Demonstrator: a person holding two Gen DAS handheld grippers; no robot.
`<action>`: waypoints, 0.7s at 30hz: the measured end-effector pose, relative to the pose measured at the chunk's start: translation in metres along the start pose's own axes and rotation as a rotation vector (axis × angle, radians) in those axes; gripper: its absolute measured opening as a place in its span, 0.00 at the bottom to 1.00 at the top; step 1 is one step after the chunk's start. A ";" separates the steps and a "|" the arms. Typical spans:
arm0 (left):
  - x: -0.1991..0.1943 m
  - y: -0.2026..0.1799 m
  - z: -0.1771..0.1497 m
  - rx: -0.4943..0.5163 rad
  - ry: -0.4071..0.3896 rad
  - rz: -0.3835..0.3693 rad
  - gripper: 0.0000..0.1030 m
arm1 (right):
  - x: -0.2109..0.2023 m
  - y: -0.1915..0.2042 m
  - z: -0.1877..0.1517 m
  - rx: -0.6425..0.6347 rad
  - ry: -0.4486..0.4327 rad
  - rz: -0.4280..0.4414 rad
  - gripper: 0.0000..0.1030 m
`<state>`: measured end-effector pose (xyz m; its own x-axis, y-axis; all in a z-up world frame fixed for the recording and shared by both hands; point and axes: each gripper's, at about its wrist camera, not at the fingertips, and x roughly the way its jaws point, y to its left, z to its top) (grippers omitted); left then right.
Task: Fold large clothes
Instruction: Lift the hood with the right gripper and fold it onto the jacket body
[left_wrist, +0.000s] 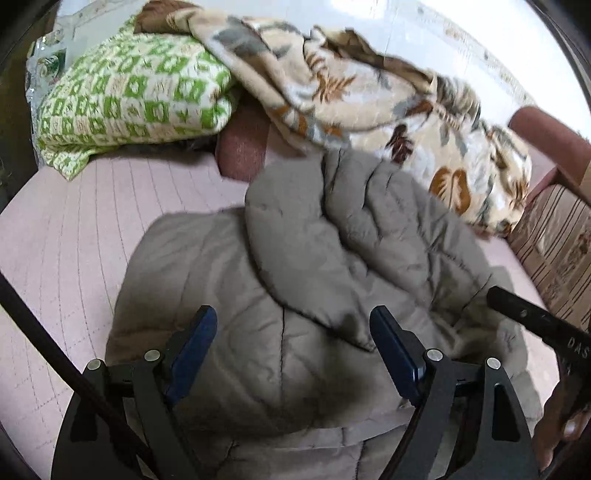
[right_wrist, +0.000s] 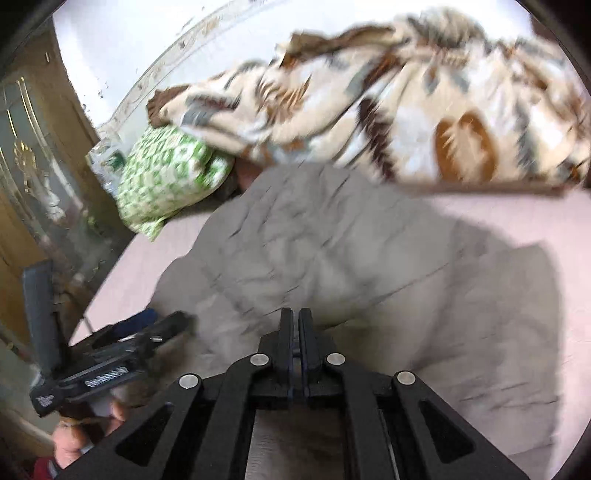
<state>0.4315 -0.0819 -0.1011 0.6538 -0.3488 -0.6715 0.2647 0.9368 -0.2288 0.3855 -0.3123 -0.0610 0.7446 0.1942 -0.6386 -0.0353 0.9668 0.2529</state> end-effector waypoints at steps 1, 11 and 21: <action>-0.002 0.000 0.000 -0.002 -0.010 -0.006 0.82 | -0.006 -0.004 0.002 -0.012 -0.018 -0.043 0.09; 0.025 -0.014 -0.011 0.074 0.085 0.059 0.82 | 0.022 -0.037 -0.028 0.026 0.086 -0.134 0.13; 0.026 -0.013 -0.015 0.094 0.104 0.079 0.82 | 0.023 -0.041 -0.039 0.069 0.098 -0.124 0.13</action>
<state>0.4346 -0.1025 -0.1258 0.5994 -0.2644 -0.7555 0.2838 0.9528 -0.1083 0.3775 -0.3409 -0.1144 0.6718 0.0930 -0.7349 0.1007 0.9714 0.2149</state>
